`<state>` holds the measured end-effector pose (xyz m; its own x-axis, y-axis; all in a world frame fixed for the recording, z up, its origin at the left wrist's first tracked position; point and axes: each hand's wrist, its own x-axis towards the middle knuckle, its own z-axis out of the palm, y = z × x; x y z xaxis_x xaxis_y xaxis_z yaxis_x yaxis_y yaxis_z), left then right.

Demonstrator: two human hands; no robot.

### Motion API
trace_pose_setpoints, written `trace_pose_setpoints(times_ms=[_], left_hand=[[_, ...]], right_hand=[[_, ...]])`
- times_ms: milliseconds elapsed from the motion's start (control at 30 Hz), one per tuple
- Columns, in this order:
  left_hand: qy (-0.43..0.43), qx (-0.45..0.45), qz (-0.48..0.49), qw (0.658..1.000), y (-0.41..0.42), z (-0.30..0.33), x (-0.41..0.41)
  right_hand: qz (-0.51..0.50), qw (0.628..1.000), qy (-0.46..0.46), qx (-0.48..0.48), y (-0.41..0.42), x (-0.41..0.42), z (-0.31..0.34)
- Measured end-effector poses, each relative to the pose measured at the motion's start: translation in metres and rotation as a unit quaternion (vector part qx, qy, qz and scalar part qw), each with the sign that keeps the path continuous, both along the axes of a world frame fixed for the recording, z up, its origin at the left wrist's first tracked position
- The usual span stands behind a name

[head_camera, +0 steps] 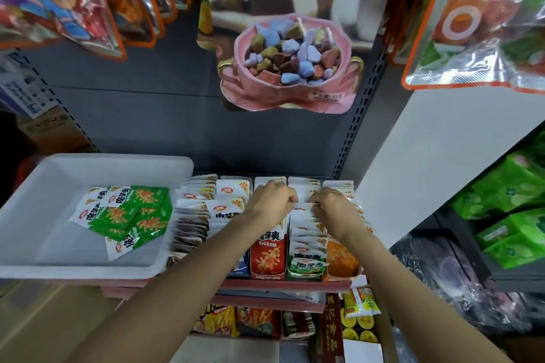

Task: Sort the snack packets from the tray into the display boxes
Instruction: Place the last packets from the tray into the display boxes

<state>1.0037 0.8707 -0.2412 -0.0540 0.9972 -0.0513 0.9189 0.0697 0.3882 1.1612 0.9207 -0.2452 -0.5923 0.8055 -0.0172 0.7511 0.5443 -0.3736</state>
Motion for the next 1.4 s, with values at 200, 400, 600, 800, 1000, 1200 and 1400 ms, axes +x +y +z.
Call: trace_pose_setpoints(times_ms=[200, 400, 600, 800, 1000, 1200, 1400], left_hand=[[-0.09, 0.116, 0.059, 0.987, -0.026, 0.019, -0.016], [-0.187, 0.196, 0.165, 0.948, -0.086, 0.031, -0.078], [-0.262, 0.174, 0.309, 0.898, -0.146, 0.018, -0.188], [-0.229, 0.008, 0.328, 0.917, -0.188, -0.02, -0.28], [-0.128, -0.112, 0.262, 0.95, -0.197, -0.051, -0.351], [-0.069, -0.185, 0.172, 0.965, -0.198, -0.078, -0.385], [-0.026, -0.253, 0.13, 0.959, -0.195, -0.087, -0.402]], right_hand=[[-0.037, 0.993, 0.106, -0.028, -0.011, -0.022, 0.02], [0.024, 0.983, 0.172, -0.052, -0.057, -0.091, 0.045], [0.109, 0.977, 0.163, -0.082, -0.109, -0.194, 0.041], [0.125, 0.984, 0.052, -0.119, -0.14, -0.291, 0.005], [0.092, 0.981, -0.07, -0.157, -0.152, -0.359, -0.045], [0.072, 0.977, -0.126, -0.155, -0.139, -0.393, -0.065], [0.106, 0.954, -0.239, -0.148, -0.134, -0.416, -0.082]])
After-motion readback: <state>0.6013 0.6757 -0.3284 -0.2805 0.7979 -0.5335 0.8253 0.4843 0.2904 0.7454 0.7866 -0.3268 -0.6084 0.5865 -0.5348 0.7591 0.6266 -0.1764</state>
